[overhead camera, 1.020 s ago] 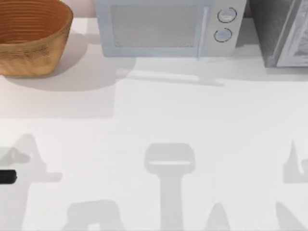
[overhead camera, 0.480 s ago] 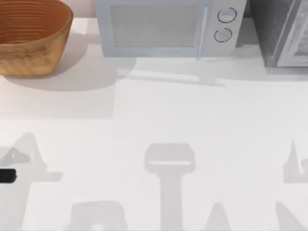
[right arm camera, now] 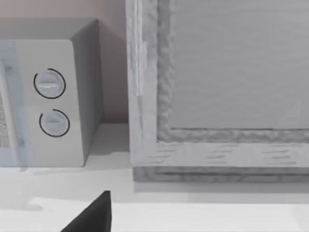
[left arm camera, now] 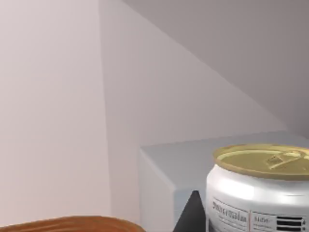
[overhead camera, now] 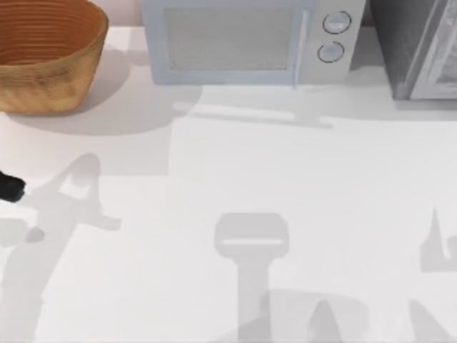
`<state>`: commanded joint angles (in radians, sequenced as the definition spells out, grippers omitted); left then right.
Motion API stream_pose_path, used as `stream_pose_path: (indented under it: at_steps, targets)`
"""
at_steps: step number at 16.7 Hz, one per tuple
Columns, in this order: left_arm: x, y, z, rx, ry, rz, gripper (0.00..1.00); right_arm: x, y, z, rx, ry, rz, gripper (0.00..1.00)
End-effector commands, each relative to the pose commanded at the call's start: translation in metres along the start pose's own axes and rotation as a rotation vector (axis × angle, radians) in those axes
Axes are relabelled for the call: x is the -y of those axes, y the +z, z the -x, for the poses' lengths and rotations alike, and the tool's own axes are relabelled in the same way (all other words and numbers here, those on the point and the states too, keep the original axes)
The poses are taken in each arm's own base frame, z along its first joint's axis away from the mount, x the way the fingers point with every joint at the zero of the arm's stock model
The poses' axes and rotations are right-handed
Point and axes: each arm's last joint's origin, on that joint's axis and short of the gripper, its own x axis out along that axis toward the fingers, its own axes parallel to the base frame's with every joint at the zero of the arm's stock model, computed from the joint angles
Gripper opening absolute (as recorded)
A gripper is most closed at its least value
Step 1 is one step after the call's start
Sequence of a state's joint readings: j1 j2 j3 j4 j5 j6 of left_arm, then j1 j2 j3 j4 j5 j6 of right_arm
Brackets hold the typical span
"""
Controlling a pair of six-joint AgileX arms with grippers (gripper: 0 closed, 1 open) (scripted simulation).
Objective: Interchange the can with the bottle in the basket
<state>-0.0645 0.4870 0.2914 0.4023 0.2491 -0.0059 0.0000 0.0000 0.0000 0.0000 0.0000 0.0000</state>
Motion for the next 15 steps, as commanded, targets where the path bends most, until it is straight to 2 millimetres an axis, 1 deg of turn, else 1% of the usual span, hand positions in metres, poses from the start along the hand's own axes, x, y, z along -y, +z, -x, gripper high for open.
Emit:
stream_pose_path:
  at_steps: [4, 7, 9, 11, 15]
  targets:
    - [0.0, 0.018, -0.043, 0.04, -0.17, 0.005, 0.0, 0.0, 0.0, 0.0, 0.0, 0.0, 0.0, 1.0]
    - [0.001, 0.022, -0.075, 0.061, -0.29, 0.007, 0.0, 0.0, 0.0, 0.0, 0.0, 0.0, 0.0, 1.0]
    - [0.001, 0.018, -0.097, 0.063, -0.363, 0.007, 0.0, 0.0, 0.0, 0.0, 0.0, 0.0, 0.0, 1.0]
    - [0.0, 0.01, -0.119, 0.06, -0.422, 0.005, 0.0, 0.0, 0.0, 0.0, 0.0, 0.0, 0.0, 1.0]
    - [-0.004, -0.014, -0.158, 0.055, -0.519, -0.003, 0.0, 0.0, 0.0, 0.0, 0.0, 0.0, 0.0, 1.0]
